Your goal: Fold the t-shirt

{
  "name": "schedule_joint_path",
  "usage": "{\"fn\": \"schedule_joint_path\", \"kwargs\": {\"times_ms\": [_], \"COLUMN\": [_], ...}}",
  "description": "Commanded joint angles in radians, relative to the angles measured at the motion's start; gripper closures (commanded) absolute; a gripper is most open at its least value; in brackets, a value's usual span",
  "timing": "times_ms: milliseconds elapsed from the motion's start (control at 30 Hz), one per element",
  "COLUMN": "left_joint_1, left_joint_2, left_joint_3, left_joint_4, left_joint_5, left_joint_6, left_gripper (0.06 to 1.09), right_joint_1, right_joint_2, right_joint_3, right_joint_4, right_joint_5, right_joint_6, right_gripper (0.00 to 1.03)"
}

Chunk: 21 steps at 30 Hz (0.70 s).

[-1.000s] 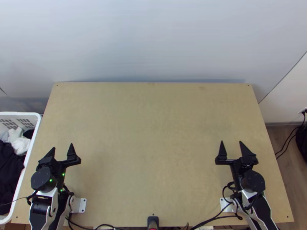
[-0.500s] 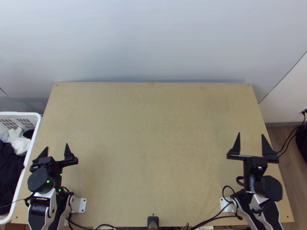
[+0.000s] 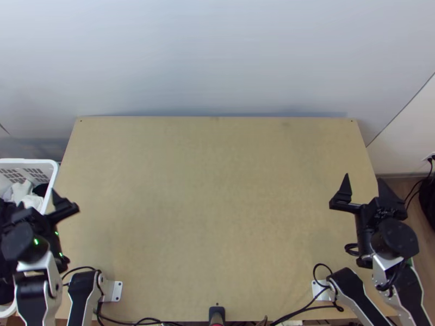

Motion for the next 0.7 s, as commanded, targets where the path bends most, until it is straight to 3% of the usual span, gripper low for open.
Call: {"fn": "schedule_joint_path", "kwargs": {"times_ms": [0, 167, 367, 667], "left_joint_1": [0.277, 0.412, 0.75, 0.963], "left_joint_2": [0.194, 0.3, 0.587, 0.984], "left_joint_3": [0.109, 0.115, 0.148, 0.229], "left_joint_4": [-0.03, -0.006, 0.037, 0.134], "left_joint_5": [0.008, 0.017, 0.221, 0.25], "left_joint_6": [-0.022, -0.032, -0.052, -0.01], "left_gripper": [0.1, 0.1, 0.1, 0.1], "right_joint_1": [-0.003, -0.017, -0.018, -0.018], "right_joint_2": [0.101, 0.109, 0.081, 0.072], "right_joint_3": [0.13, 0.147, 0.116, 0.114], "right_joint_4": [-0.169, -0.204, -0.21, -0.238], "right_joint_5": [0.02, 0.028, 0.028, 0.028], "right_joint_6": [0.05, 0.05, 0.05, 0.05], "right_gripper": [0.03, 0.03, 0.03, 0.05]}}
